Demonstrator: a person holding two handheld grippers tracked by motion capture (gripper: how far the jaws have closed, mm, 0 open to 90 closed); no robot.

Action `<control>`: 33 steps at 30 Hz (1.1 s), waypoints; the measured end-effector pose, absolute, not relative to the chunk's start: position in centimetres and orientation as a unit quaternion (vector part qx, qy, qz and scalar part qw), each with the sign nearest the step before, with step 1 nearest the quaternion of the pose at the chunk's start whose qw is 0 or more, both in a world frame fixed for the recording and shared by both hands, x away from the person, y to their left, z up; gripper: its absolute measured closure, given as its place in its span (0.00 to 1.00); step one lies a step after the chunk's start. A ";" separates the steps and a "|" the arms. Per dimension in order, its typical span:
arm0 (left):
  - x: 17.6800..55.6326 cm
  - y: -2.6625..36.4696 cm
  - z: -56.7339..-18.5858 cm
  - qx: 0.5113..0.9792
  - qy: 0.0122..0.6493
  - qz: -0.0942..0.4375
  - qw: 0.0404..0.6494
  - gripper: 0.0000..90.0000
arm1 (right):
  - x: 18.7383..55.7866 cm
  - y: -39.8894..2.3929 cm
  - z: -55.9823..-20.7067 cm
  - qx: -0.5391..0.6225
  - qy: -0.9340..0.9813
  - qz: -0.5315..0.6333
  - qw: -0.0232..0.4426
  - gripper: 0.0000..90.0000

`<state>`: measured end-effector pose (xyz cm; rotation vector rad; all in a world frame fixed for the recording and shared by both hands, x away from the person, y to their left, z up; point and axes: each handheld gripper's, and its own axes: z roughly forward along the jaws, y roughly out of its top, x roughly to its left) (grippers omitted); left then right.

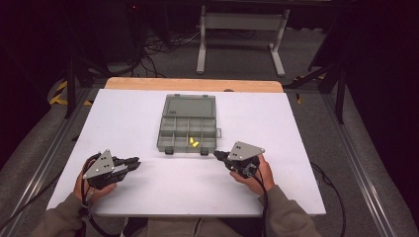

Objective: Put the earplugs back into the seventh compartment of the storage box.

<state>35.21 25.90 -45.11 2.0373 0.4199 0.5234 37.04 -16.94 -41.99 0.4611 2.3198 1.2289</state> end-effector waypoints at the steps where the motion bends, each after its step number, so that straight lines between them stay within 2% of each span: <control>1: 35.2 25.9 -45.1 0.834 0.172 0.215 0.478 0.92 | 37.0 -17.0 -42.1 0.169 0.848 0.444 0.235 1.00; 8: 35.5 25.9 -45.1 0.839 0.168 0.211 0.472 1.00 | 36.6 -17.7 -42.7 0.173 0.857 0.428 0.229 1.00; 33: 36.3 26.3 -45.2 0.846 0.173 0.209 0.458 1.00 | 37.0 -19.0 -42.5 0.200 0.850 0.427 0.236 1.00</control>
